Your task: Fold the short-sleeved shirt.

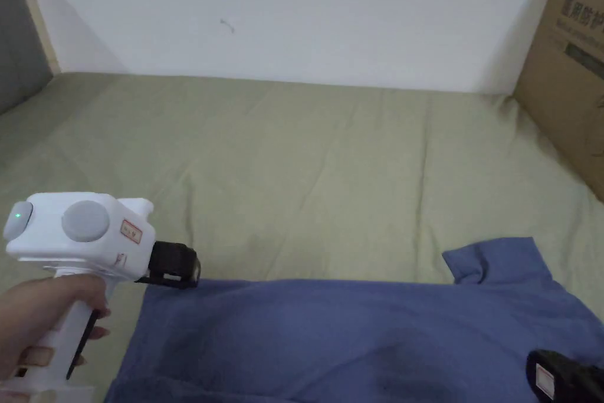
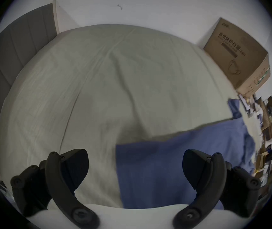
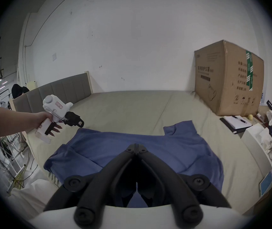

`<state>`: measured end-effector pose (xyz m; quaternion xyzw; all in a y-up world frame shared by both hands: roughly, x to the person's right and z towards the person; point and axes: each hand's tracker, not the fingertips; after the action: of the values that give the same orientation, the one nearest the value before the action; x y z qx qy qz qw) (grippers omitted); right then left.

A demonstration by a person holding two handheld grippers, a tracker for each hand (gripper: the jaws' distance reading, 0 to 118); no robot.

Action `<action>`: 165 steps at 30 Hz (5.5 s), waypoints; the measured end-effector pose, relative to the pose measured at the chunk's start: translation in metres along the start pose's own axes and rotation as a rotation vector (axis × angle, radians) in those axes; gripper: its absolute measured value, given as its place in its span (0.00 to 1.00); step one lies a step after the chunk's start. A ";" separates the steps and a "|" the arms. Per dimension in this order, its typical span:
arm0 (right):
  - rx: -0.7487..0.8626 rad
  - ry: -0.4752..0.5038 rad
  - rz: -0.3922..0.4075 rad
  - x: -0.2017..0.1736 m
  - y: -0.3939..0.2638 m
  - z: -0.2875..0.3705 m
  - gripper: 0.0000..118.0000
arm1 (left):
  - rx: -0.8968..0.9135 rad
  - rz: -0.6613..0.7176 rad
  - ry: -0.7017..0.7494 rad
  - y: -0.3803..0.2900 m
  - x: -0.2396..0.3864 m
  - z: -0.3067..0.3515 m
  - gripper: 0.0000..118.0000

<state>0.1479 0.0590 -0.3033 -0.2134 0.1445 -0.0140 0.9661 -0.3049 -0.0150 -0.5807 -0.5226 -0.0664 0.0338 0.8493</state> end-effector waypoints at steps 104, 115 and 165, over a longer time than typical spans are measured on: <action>0.042 -0.300 -0.198 0.084 0.000 0.066 0.94 | 0.519 0.021 -0.199 -0.173 0.045 0.170 0.98; 0.492 -0.316 0.000 -0.043 0.009 0.089 0.00 | 1.088 -0.087 0.078 -0.233 0.132 0.244 0.00; 0.038 -0.073 0.004 -0.063 0.012 0.035 0.00 | -0.071 0.055 -0.289 -0.107 -0.015 0.069 0.04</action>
<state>0.0967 0.0893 -0.2607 -0.1953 0.1093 -0.0070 0.9746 -0.3314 -0.0046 -0.4553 -0.5438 -0.1749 0.1296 0.8105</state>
